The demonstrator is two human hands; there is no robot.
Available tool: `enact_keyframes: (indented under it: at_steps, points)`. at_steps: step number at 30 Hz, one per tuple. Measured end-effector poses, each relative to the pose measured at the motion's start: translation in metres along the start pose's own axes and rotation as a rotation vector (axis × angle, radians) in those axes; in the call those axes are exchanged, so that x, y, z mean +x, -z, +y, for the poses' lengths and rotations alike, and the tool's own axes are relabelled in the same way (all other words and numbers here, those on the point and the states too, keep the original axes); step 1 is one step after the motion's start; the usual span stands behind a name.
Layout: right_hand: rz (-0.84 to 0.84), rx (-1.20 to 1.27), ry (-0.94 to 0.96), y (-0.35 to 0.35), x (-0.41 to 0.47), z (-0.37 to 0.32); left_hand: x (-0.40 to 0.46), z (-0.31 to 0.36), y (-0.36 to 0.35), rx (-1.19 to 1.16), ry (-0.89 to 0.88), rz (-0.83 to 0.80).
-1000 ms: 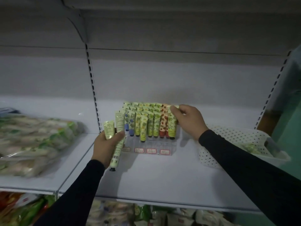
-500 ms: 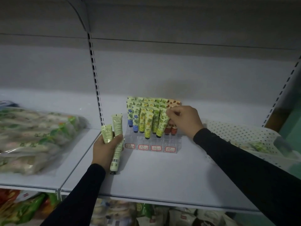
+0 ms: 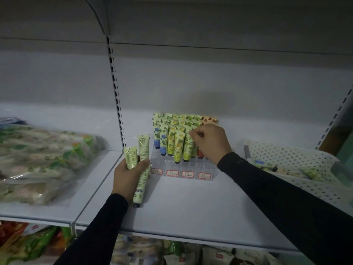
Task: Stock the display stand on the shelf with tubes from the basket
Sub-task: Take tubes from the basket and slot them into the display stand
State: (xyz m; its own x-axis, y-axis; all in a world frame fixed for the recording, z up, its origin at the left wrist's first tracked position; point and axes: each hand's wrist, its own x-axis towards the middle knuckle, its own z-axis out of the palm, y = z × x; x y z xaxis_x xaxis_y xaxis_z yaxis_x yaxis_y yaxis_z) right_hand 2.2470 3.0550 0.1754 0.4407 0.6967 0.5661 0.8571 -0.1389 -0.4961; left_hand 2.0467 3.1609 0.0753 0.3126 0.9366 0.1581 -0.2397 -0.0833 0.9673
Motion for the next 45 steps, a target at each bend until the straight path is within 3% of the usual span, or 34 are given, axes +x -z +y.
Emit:
enact_keyframes:
  at_steps: [29,45]
  points:
    - [-0.035,-0.029,0.025,-0.0067,0.0067,0.0037,0.0003,-0.0004,-0.001,-0.013,0.009,-0.005]
    - [-0.116,0.015,-0.053,-0.0032,0.0038,0.0,-0.0004,-0.0004,0.0004,0.005,0.023,-0.002]
